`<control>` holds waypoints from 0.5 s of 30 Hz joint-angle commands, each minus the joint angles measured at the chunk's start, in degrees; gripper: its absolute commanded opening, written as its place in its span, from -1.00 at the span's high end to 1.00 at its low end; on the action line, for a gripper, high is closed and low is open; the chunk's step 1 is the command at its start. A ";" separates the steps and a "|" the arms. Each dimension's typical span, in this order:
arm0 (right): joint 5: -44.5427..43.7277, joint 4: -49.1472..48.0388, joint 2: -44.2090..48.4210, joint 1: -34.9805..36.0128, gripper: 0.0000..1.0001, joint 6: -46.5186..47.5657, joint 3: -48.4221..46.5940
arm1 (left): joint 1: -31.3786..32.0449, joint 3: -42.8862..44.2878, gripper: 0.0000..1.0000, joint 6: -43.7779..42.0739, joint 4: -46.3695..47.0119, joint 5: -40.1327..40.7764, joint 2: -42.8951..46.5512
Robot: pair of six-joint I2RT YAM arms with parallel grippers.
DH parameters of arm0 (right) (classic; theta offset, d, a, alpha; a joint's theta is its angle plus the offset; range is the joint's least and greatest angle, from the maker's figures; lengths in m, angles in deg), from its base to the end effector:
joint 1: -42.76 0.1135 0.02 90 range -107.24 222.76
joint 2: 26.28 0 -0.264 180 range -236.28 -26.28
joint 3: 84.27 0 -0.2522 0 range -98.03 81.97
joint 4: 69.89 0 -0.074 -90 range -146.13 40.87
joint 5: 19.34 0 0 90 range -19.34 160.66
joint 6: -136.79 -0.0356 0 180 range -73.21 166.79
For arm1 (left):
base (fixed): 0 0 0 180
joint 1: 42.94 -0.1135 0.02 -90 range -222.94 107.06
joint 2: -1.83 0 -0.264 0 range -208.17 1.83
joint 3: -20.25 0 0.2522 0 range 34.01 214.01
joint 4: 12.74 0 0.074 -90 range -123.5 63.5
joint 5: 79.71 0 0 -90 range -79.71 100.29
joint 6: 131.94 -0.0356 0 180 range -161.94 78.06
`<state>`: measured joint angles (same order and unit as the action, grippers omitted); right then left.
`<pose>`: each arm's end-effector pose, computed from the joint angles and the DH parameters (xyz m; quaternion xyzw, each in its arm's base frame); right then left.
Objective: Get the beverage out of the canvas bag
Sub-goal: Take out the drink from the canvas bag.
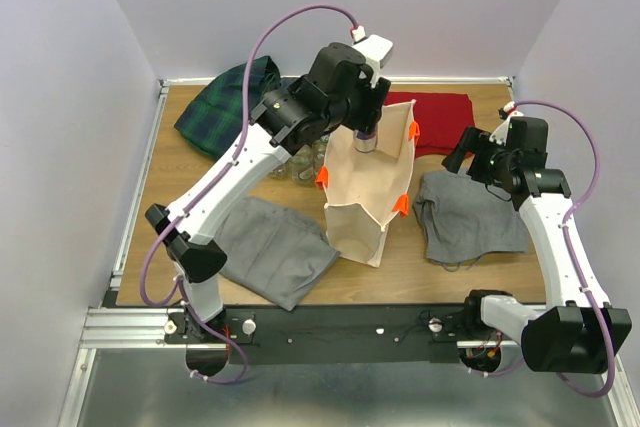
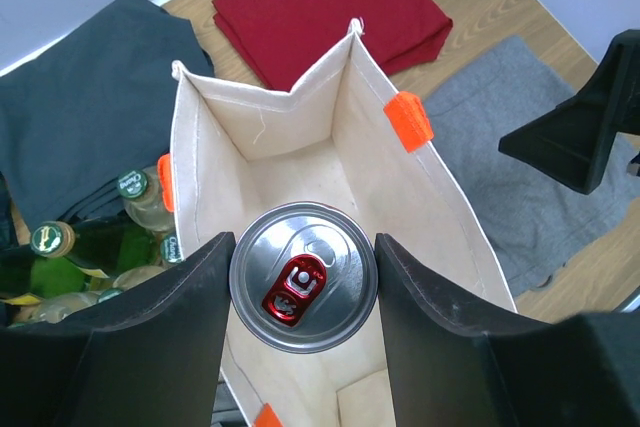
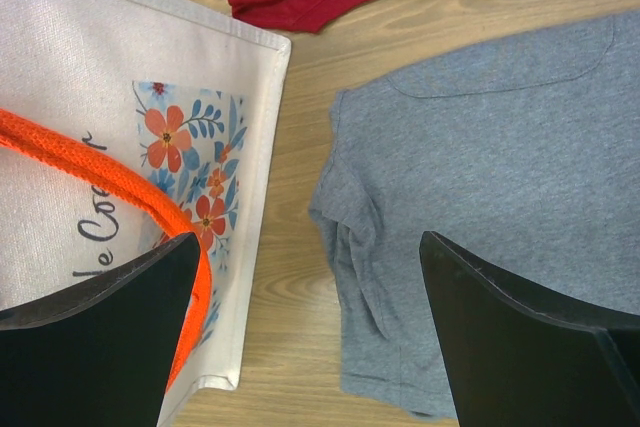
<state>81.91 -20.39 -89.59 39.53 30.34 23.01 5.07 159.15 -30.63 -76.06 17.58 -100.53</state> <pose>0.2336 -0.0062 0.3205 0.1135 0.8961 0.1366 0.4069 0.2554 -0.2770 0.4723 0.2359 0.8172 -0.2118 0.4813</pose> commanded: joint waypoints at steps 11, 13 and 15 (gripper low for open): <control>-0.26 -0.41 -0.06 -0.38 -1.00 0.36 0.07 | -0.11 -3.05 1.00 -0.41 6.40 4.92 11.47; 0.09 -0.41 0.03 -0.38 -1.00 0.28 0.16 | -0.20 -5.69 1.00 -0.76 7.63 7.20 12.89; 0.09 -0.33 0.11 -0.38 -1.00 0.28 0.16 | -0.20 -7.62 1.00 -0.76 8.77 8.09 14.82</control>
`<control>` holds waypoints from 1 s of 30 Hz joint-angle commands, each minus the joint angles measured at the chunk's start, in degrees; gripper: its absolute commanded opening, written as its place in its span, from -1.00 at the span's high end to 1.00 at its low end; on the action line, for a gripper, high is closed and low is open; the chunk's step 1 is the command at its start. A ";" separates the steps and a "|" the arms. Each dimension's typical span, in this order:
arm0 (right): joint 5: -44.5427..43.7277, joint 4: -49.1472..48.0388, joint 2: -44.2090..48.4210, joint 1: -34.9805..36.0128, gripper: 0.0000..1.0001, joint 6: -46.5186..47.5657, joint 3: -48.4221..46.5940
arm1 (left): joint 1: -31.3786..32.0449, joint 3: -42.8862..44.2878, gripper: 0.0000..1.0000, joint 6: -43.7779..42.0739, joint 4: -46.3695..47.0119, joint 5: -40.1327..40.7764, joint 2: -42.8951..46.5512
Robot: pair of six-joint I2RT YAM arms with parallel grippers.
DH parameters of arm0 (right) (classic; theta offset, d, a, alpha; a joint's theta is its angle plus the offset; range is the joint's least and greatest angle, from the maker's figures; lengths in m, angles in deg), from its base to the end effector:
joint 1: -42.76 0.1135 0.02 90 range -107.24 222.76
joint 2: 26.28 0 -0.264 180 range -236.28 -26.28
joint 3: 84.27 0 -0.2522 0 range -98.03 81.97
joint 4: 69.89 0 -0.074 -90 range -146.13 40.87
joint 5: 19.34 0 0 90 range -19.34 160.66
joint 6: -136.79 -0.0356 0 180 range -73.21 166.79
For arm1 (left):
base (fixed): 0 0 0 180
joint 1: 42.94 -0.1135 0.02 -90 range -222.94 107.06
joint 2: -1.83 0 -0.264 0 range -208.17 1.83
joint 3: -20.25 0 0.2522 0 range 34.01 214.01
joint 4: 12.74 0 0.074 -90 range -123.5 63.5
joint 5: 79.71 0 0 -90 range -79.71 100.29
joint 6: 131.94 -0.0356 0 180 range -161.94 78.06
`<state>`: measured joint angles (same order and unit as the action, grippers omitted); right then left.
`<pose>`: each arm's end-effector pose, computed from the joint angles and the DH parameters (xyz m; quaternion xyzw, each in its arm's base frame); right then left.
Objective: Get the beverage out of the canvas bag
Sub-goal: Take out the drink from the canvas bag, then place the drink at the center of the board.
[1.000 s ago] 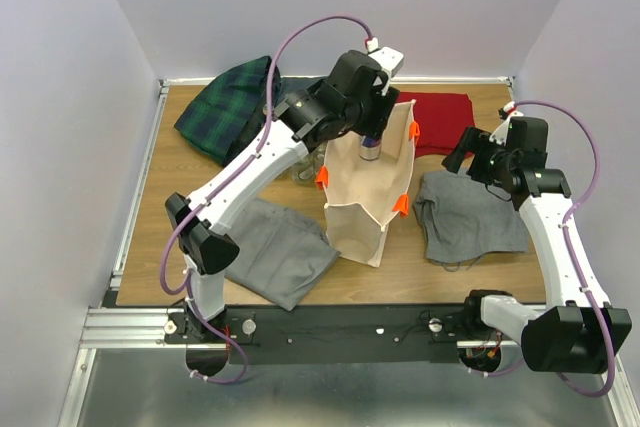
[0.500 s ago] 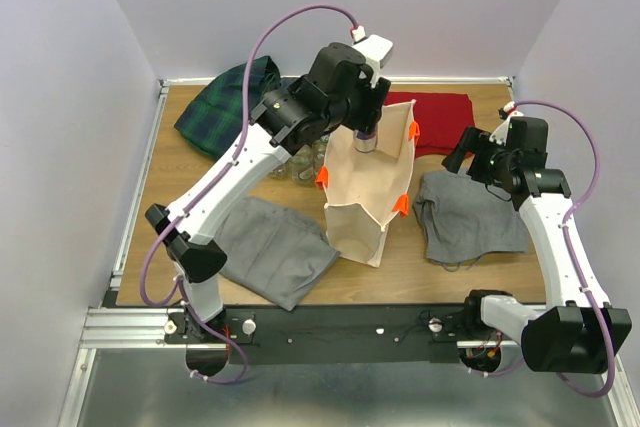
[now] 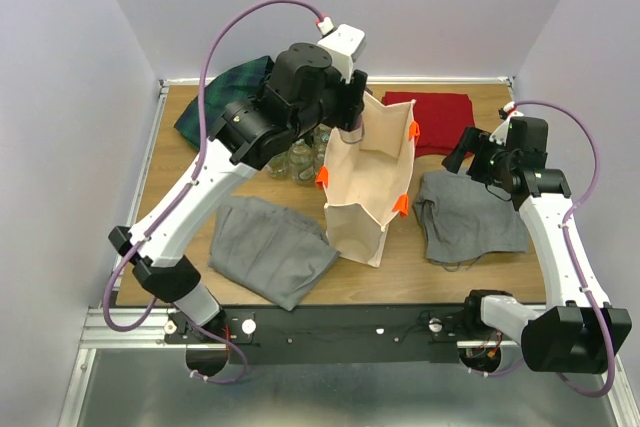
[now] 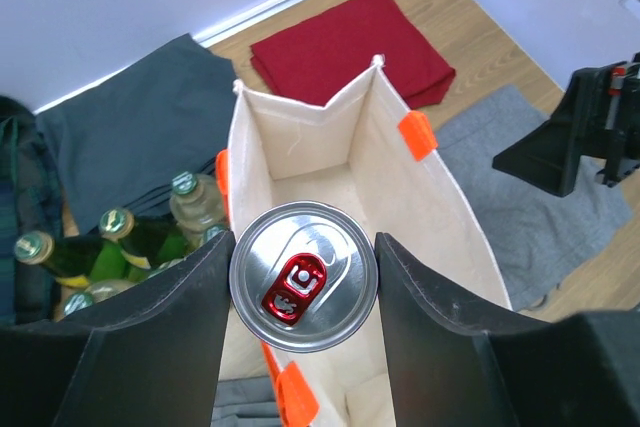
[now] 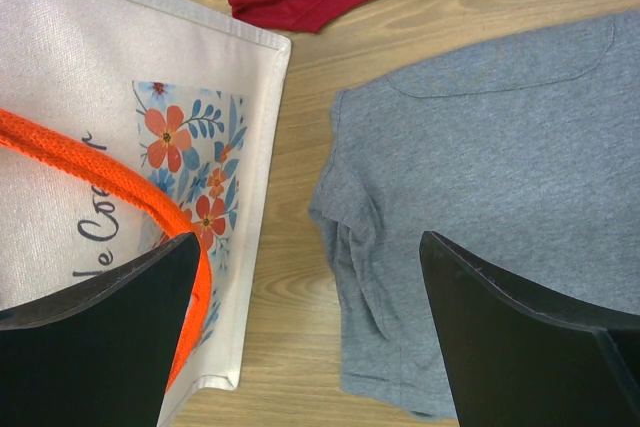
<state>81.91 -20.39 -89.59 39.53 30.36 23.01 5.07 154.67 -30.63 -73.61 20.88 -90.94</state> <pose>0.2336 -0.0062 0.3205 0.1133 0.8961 0.1365 0.4069 0.2217 -0.2365 0.5089 0.2048 0.7873 -0.2200 0.5383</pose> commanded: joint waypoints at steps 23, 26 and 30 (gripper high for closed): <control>0.18 -0.42 0.12 -0.38 -1.00 0.16 0.42 | -2.74 -19.84 1.00 -3.84 12.57 17.27 19.73; 0.18 -0.59 0.03 -0.38 -1.00 0.17 0.34 | -4.76 -22.74 1.00 -2.96 12.66 16.22 21.13; 0.36 -0.77 -0.32 -0.38 -1.00 0.08 0.51 | -6.70 -26.43 1.00 -1.12 12.92 15.34 22.72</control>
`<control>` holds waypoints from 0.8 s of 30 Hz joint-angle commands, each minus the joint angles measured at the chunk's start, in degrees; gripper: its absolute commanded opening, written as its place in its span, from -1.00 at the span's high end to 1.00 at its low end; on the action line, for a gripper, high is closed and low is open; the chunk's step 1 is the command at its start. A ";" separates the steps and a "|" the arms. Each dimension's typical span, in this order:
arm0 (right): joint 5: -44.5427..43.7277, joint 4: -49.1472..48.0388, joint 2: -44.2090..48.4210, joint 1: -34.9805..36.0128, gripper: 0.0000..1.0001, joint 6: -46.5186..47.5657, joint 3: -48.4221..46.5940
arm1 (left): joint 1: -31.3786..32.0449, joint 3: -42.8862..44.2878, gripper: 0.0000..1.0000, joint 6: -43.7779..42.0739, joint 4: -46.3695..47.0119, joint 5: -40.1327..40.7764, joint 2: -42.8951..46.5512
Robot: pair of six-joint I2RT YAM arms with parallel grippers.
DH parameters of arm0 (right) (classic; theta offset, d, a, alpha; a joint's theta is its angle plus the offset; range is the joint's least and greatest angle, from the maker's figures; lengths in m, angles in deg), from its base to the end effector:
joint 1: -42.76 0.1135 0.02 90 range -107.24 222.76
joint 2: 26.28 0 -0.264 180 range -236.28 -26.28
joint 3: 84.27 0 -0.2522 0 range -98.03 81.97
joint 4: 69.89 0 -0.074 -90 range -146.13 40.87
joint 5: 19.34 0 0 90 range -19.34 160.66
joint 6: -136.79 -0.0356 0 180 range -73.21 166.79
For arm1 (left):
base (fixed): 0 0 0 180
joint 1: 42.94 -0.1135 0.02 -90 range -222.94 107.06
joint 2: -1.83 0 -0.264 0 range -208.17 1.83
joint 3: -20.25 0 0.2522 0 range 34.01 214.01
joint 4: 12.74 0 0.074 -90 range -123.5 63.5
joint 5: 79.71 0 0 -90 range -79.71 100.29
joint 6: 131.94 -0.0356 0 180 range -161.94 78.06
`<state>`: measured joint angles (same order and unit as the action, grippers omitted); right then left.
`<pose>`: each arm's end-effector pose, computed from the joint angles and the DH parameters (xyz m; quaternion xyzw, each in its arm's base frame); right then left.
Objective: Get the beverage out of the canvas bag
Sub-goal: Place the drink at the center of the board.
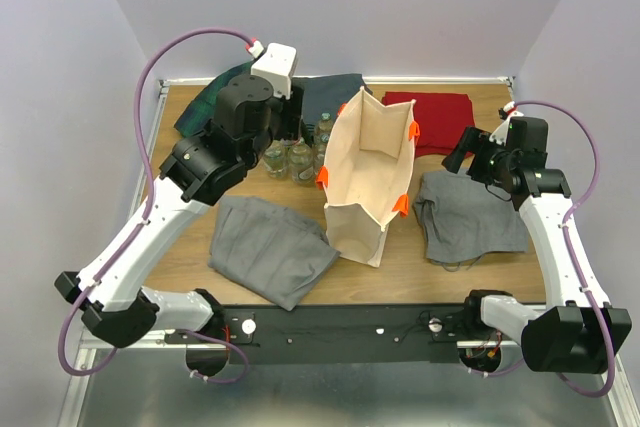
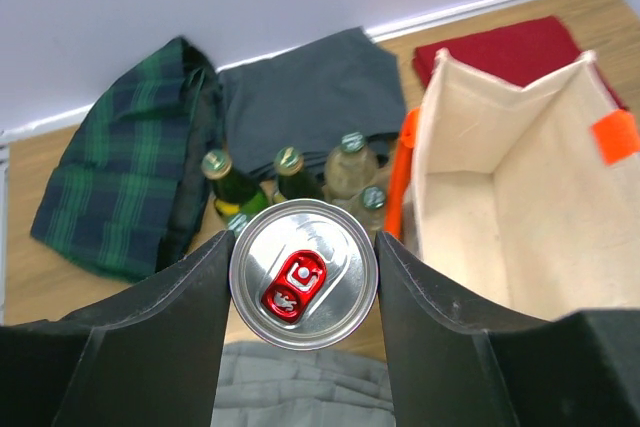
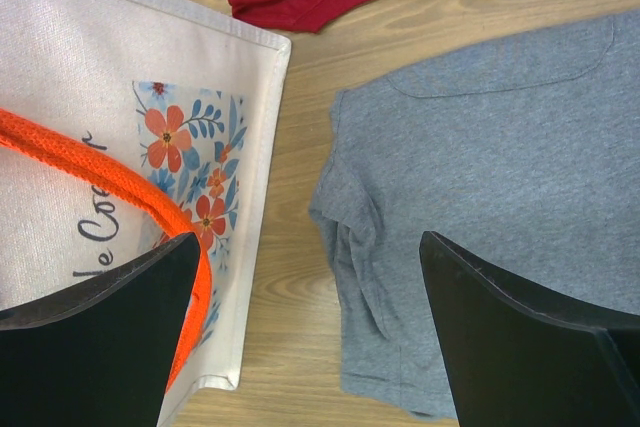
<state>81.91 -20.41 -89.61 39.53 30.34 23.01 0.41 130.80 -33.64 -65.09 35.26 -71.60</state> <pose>0.2337 -0.0062 0.3204 0.1135 0.8961 0.1366 0.4069 0.1909 -0.1596 0.4908 0.1084 0.7793 -0.1036 0.6084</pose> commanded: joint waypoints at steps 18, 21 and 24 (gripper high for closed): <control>0.36 -0.83 -0.83 -0.38 -1.00 0.19 0.34 | -6.00 -21.81 1.00 7.17 11.51 -0.72 8.56; 0.44 -0.83 -0.92 -0.38 -1.00 0.10 0.34 | -6.09 -24.98 1.00 7.96 14.32 -0.89 9.27; 0.44 -0.74 -0.83 -0.38 -1.00 0.19 0.42 | -6.09 -27.09 1.00 9.28 15.91 -0.89 9.44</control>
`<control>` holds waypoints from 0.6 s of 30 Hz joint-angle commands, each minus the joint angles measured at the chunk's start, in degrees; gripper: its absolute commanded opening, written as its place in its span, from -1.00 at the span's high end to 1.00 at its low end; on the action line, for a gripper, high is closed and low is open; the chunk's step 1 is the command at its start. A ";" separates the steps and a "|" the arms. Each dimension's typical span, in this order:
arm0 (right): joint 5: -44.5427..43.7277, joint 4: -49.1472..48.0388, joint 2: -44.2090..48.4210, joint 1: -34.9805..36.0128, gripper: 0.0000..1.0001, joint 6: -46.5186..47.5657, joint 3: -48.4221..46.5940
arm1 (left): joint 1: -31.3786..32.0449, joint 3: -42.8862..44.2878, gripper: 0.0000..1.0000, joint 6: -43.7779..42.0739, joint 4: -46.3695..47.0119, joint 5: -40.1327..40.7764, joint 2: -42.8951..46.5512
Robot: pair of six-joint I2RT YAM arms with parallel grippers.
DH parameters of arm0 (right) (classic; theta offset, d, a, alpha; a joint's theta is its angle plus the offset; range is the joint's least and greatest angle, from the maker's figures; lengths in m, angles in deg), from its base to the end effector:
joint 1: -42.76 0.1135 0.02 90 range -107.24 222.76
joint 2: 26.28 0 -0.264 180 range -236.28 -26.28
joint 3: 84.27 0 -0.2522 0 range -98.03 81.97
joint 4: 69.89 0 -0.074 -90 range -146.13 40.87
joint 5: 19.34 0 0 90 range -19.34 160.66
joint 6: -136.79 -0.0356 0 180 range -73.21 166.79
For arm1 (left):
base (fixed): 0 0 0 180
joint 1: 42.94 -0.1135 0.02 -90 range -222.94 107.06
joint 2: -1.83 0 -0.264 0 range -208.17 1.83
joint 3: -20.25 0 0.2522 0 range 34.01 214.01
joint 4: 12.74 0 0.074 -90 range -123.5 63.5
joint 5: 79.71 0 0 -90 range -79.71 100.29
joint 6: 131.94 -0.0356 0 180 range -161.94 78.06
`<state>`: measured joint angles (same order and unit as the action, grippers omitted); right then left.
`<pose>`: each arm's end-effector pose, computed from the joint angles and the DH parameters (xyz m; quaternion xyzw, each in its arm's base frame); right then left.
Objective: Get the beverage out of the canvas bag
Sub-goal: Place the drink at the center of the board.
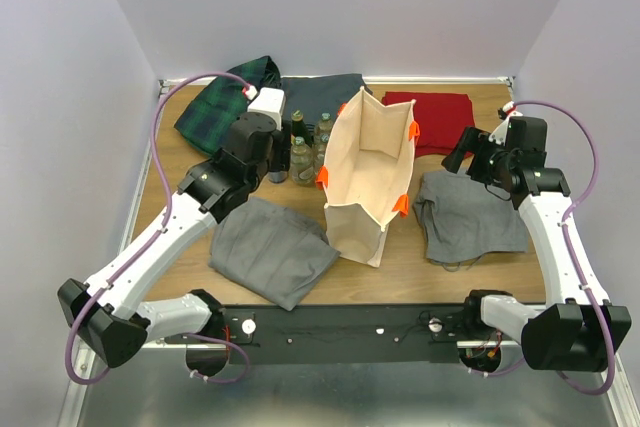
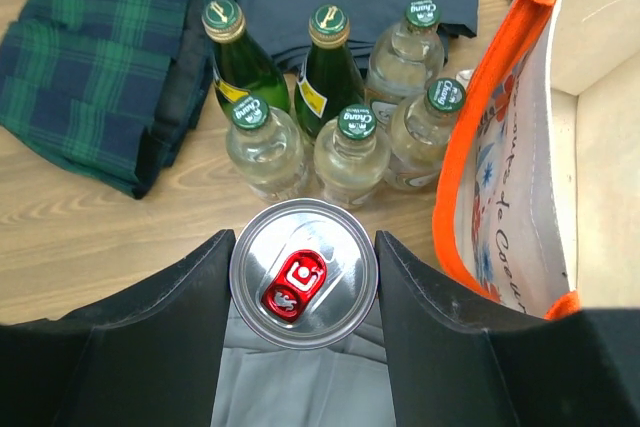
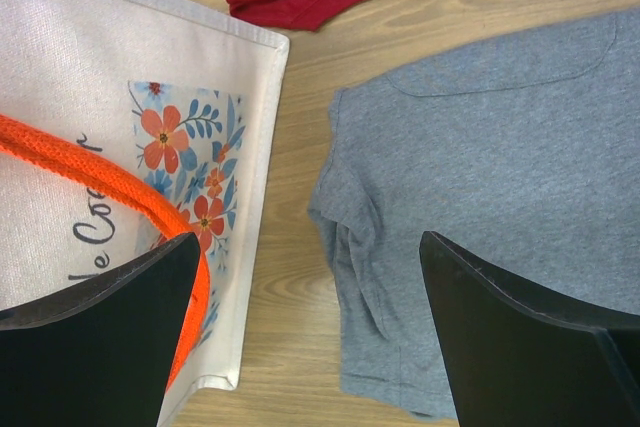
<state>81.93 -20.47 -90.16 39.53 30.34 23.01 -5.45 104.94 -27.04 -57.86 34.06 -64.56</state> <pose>0.2357 -0.0063 0.3184 0.1141 0.8978 0.1365 0.4030 0.2062 -0.1401 0.3865 0.0575 0.8385 -0.0689 0.5374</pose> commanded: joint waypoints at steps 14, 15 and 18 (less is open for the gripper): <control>0.51 -0.85 -0.90 -0.38 -1.00 0.19 0.16 | -0.23 -11.17 1.00 4.53 16.85 6.63 3.02; 0.51 -0.77 -0.90 -0.38 -1.00 0.19 0.07 | -0.23 -11.17 1.00 4.70 16.68 7.16 2.67; 0.60 -0.94 -1.16 -0.38 -1.00 0.19 0.07 | -0.23 -12.13 1.00 4.79 17.90 7.26 2.67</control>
<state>81.93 -20.49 -90.75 39.53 30.34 23.01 -5.45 92.75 -23.68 -47.30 37.16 -63.79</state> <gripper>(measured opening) 0.998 0.628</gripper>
